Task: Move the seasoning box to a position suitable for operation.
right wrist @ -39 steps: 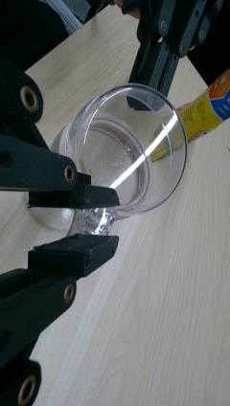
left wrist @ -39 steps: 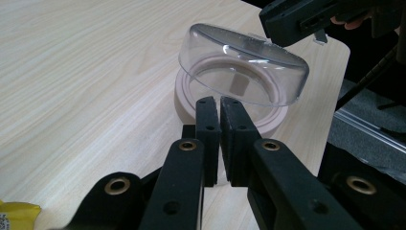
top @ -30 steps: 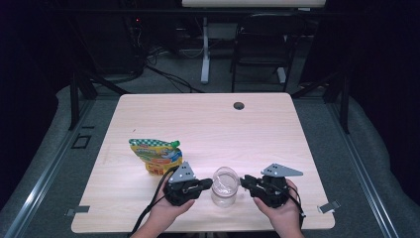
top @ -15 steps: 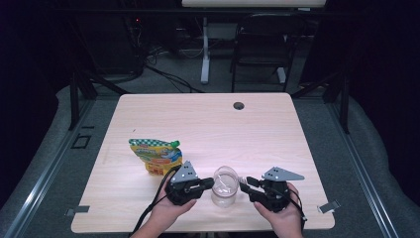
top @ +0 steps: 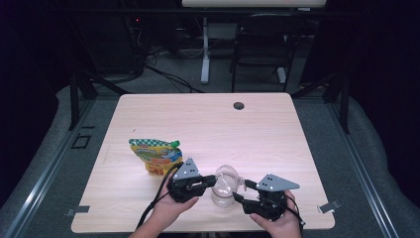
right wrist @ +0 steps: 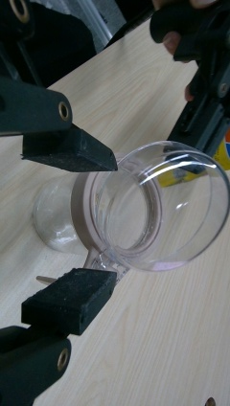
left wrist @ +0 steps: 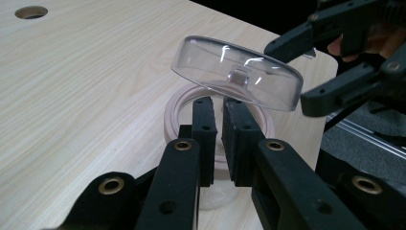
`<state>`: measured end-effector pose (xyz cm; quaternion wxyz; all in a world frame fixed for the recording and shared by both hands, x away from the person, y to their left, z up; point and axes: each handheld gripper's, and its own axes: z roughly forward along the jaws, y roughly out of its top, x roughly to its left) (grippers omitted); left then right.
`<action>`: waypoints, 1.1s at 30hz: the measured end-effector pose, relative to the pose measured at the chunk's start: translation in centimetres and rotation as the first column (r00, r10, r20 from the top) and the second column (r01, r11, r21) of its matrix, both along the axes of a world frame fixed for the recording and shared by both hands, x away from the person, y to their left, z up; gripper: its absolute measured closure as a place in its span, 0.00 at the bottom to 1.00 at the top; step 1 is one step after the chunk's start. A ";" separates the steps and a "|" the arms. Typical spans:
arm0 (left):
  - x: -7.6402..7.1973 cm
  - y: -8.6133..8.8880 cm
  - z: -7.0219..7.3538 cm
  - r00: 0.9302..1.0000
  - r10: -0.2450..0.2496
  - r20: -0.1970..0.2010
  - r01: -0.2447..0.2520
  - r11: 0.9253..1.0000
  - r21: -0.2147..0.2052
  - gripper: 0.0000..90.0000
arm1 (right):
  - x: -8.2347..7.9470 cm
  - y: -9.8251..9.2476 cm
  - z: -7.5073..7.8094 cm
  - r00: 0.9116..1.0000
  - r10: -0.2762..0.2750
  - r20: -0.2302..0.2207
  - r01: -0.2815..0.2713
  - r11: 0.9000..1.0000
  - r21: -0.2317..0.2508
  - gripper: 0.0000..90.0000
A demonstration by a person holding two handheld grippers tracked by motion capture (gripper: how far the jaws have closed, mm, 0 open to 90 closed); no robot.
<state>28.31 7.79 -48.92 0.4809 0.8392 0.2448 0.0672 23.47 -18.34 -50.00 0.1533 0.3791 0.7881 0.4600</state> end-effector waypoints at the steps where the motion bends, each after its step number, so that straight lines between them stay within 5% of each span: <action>1: 0.0 0.0 0.0 1.000 0.000 0.000 0.000 1.000 0.000 0.93 | 0.0 0.0 0.0 1.000 0.000 0.000 0.000 1.000 0.000 0.45; 6: 0.0 0.0 0.0 1.000 -0.003 0.004 0.003 1.000 -0.001 0.92 | 0.1 1.3 -0.4 0.999 -0.014 0.046 0.017 0.998 -0.068 0.44; 13: -0.1 -0.1 -0.7 1.000 0.004 -0.001 -0.004 1.000 0.015 0.92 | -0.1 2.1 -0.7 0.995 -0.029 0.095 0.037 0.996 -0.082 0.44; 26: 0.4 0.2 -1.8 0.999 0.011 -0.049 -0.009 0.999 0.037 0.90 | -0.4 1.3 -0.3 0.992 -0.050 0.114 0.054 0.998 -0.030 0.47; 33: 0.4 0.2 -1.8 0.999 0.006 -0.041 -0.005 0.999 0.040 0.90 | -0.6 0.5 -0.1 0.990 -0.079 0.115 0.078 0.997 0.010 0.51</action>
